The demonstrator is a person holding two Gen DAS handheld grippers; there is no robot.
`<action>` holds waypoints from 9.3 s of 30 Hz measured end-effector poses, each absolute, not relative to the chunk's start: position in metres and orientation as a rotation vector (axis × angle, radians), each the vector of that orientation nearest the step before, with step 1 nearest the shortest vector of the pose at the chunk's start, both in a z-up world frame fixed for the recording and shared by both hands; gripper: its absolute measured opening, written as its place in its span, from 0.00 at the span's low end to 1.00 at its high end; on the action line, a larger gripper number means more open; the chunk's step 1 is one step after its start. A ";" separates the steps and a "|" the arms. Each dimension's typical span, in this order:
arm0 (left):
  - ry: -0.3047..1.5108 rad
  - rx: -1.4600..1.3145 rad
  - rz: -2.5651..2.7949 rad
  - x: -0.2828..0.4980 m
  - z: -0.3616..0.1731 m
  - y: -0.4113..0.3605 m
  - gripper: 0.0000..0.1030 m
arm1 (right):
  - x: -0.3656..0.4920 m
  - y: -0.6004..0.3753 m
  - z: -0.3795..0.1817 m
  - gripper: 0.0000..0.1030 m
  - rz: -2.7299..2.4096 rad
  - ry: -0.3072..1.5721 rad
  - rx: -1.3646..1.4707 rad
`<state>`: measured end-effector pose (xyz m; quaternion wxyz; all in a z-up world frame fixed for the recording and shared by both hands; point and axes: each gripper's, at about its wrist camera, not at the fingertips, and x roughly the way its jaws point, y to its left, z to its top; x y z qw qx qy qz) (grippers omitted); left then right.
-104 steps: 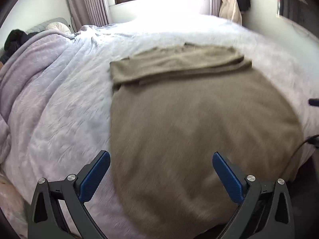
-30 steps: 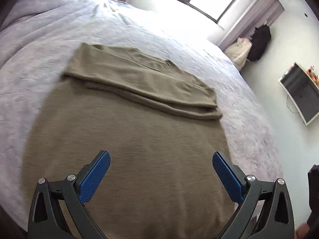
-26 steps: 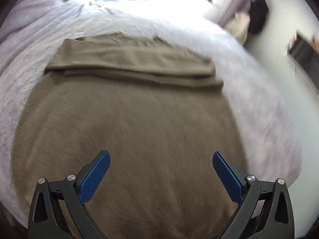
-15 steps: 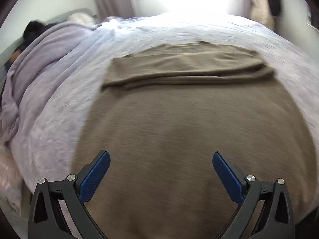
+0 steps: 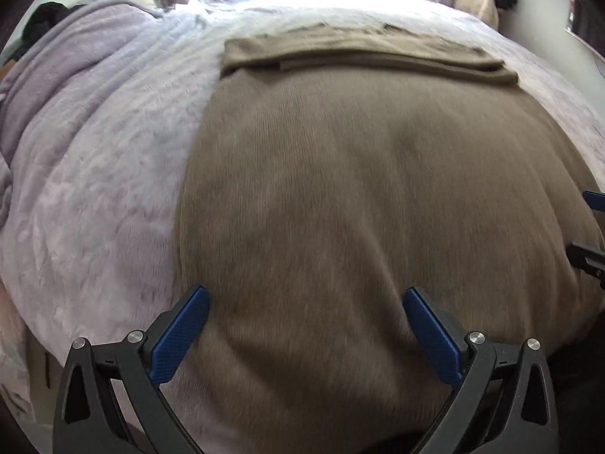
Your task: Fold small clothes
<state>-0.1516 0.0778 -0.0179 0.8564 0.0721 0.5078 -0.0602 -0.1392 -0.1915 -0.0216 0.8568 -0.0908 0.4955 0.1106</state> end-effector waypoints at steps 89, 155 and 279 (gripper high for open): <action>0.951 0.027 -0.437 -0.199 0.004 0.111 0.13 | -0.244 -0.278 0.034 0.07 0.547 0.851 -0.018; 0.998 -0.156 -0.169 0.170 0.037 0.091 0.13 | 0.147 -0.324 0.084 0.07 0.163 0.859 0.411; 1.056 0.088 -0.167 0.110 0.006 0.051 0.99 | 0.081 -0.235 0.040 0.79 0.181 1.016 -0.116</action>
